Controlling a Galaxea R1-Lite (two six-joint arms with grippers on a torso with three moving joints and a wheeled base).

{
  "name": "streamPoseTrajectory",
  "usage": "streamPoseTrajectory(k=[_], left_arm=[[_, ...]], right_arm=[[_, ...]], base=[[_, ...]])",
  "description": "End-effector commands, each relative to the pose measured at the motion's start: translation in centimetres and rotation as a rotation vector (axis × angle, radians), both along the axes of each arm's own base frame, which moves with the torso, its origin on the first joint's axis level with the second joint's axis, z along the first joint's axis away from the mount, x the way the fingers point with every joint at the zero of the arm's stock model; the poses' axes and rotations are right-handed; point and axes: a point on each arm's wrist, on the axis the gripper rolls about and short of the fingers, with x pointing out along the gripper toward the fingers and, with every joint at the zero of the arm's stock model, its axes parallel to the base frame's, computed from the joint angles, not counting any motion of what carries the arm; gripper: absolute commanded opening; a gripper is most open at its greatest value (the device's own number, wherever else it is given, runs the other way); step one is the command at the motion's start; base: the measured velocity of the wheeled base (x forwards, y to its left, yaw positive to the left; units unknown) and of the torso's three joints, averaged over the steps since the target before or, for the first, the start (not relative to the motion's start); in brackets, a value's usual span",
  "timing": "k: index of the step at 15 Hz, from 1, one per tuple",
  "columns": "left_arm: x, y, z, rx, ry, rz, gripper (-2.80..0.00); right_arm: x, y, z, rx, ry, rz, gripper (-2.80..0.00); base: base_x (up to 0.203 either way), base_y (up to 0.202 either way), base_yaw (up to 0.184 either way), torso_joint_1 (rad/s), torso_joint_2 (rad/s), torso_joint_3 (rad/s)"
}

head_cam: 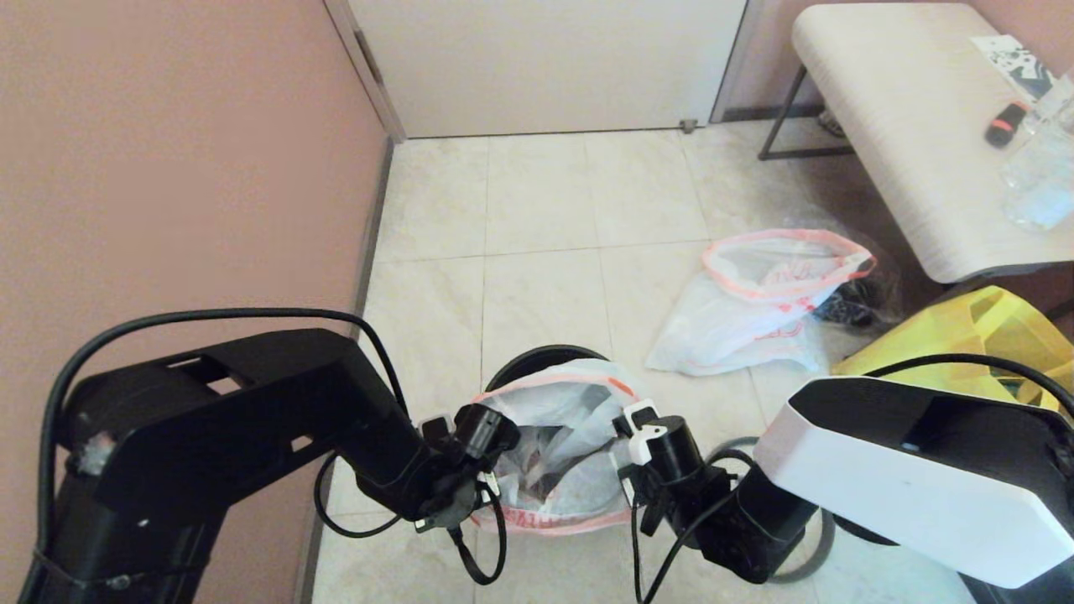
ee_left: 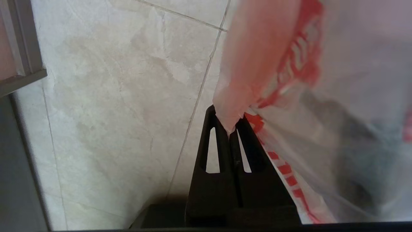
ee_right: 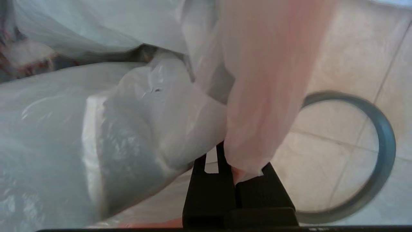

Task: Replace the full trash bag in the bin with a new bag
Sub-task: Put the new garbage bag on the trash can

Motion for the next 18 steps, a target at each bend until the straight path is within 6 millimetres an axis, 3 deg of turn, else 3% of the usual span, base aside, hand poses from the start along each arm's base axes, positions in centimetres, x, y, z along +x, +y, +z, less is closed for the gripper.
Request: streamPoseTrajectory(k=[1, 3, 4, 7, 13, 18], left_arm=[[0.0, 0.0, -0.1, -0.001, -0.003, 0.005, -2.80], [0.1, 0.0, 0.1, 0.010, -0.021, 0.014, -2.80], [0.1, 0.0, 0.2, 0.010, -0.024, 0.015, 0.00], [-0.1, 0.0, 1.2, -0.001, -0.042, 0.013, 0.00], [-3.8, 0.0, 7.6, -0.055, -0.031, -0.073, 0.00], [-4.4, -0.8, 7.8, -0.107, 0.012, -0.122, 0.00]], right_arm=[[-0.1, -0.1, 0.1, 0.000, -0.003, -0.004, -2.80], [-0.1, -0.1, 0.1, -0.001, -0.002, -0.003, -2.80], [-0.2, 0.0, 0.0, -0.003, 0.000, -0.001, -2.80], [-0.2, 0.1, 0.5, 0.005, -0.012, 0.002, -2.80], [-0.2, 0.0, 0.8, 0.006, -0.018, 0.002, -2.80], [0.0, 0.2, 0.5, 0.004, -0.015, 0.002, -2.80]], base=[[0.000, 0.000, 0.000, 0.000, 0.00, 0.000], [0.000, 0.000, 0.000, 0.000, 0.00, 0.000], [0.000, 0.000, 0.000, 0.000, 0.00, 0.000], [0.000, 0.000, 0.000, 0.000, 0.00, 0.000], [0.000, 0.000, 0.000, 0.000, 0.00, 0.000], [0.000, 0.000, 0.000, 0.000, 0.00, 0.000]])
